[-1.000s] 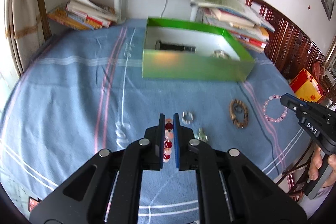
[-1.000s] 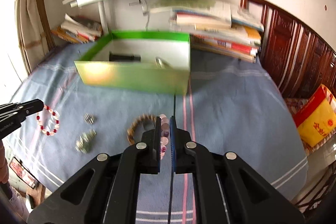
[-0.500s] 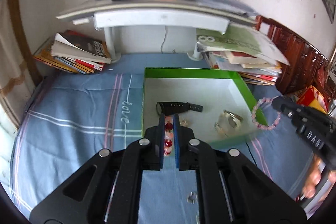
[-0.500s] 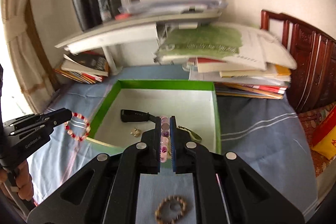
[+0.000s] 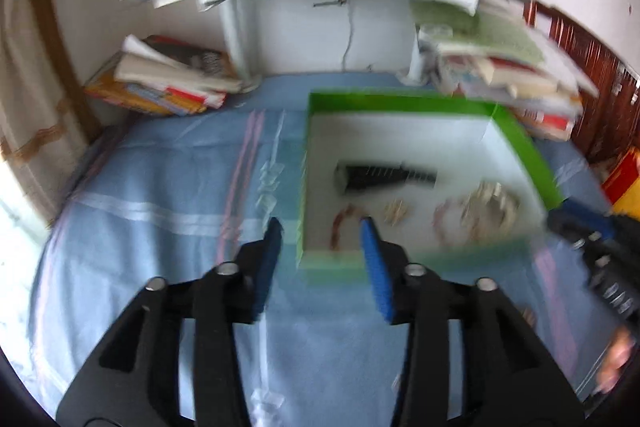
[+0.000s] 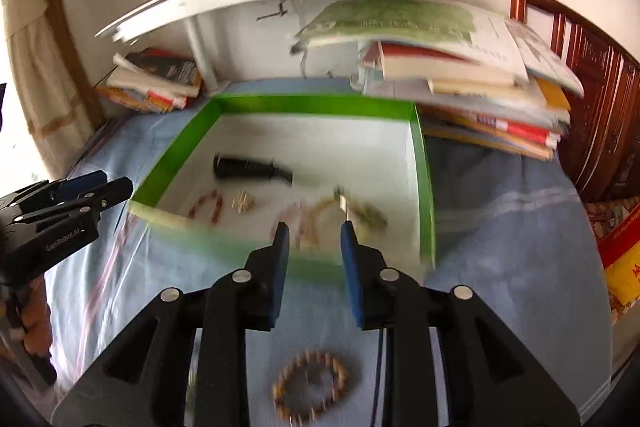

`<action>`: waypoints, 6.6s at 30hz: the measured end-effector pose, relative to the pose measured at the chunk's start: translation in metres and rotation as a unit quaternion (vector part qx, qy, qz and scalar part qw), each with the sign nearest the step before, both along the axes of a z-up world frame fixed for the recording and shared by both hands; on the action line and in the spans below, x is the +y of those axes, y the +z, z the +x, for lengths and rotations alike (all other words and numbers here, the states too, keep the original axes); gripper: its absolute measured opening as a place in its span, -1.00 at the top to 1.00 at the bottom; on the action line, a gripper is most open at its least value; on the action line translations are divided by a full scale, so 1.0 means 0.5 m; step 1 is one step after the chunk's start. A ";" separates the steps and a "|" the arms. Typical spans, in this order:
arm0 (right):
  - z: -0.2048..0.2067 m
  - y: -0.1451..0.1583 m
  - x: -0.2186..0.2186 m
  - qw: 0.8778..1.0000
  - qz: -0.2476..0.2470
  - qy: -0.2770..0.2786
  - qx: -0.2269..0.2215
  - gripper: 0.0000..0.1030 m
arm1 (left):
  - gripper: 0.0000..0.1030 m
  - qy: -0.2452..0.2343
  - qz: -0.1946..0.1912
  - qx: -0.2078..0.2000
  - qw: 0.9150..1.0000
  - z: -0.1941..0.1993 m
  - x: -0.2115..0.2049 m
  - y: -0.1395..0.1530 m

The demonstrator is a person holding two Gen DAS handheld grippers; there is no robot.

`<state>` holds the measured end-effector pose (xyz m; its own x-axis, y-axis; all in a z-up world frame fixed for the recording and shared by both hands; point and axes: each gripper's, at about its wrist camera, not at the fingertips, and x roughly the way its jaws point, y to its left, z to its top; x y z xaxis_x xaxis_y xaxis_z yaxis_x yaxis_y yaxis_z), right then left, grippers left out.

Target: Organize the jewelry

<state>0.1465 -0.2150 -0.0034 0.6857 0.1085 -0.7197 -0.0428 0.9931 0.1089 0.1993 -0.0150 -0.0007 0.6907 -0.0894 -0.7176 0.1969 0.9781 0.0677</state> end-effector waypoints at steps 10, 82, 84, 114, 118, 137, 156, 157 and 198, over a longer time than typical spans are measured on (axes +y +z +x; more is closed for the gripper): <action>-0.091 -0.119 -0.017 0.997 -0.030 -0.015 0.067 0.48 | -0.15 -0.050 -0.052 0.075 0.995 -0.210 0.017 -0.120; -0.236 -0.158 0.062 0.998 -0.006 0.005 0.061 0.49 | 0.20 -0.039 -0.020 0.066 0.997 -0.286 -0.026 -0.193; -0.237 -0.158 0.064 0.998 -0.008 0.005 0.060 0.49 | 0.20 -0.039 -0.020 0.066 0.997 -0.285 -0.026 -0.193; -0.239 -0.158 0.079 0.998 -0.026 0.012 0.052 0.29 | 0.03 -0.042 -0.012 0.061 0.997 -0.289 -0.034 -0.195; -0.239 -0.158 0.080 0.998 -0.028 0.012 0.052 0.29 | 0.02 -0.042 -0.012 0.060 0.997 -0.289 -0.034 -0.195; -0.238 -0.157 0.081 0.998 -0.029 0.013 0.050 0.24 | -0.02 -0.042 -0.012 0.060 0.997 -0.291 -0.036 -0.196; -0.240 -0.157 0.084 0.998 -0.029 0.014 0.050 0.20 | -0.06 -0.043 -0.012 0.059 0.997 -0.292 -0.036 -0.196; -0.240 -0.158 0.084 0.998 -0.029 0.014 0.050 0.20 | -0.06 -0.043 -0.012 0.059 0.997 -0.292 -0.036 -0.196; -0.083 0.118 0.008 0.996 0.019 -0.003 -0.085 0.78 | 0.83 -0.067 -0.046 -0.036 0.996 -0.138 -0.020 0.076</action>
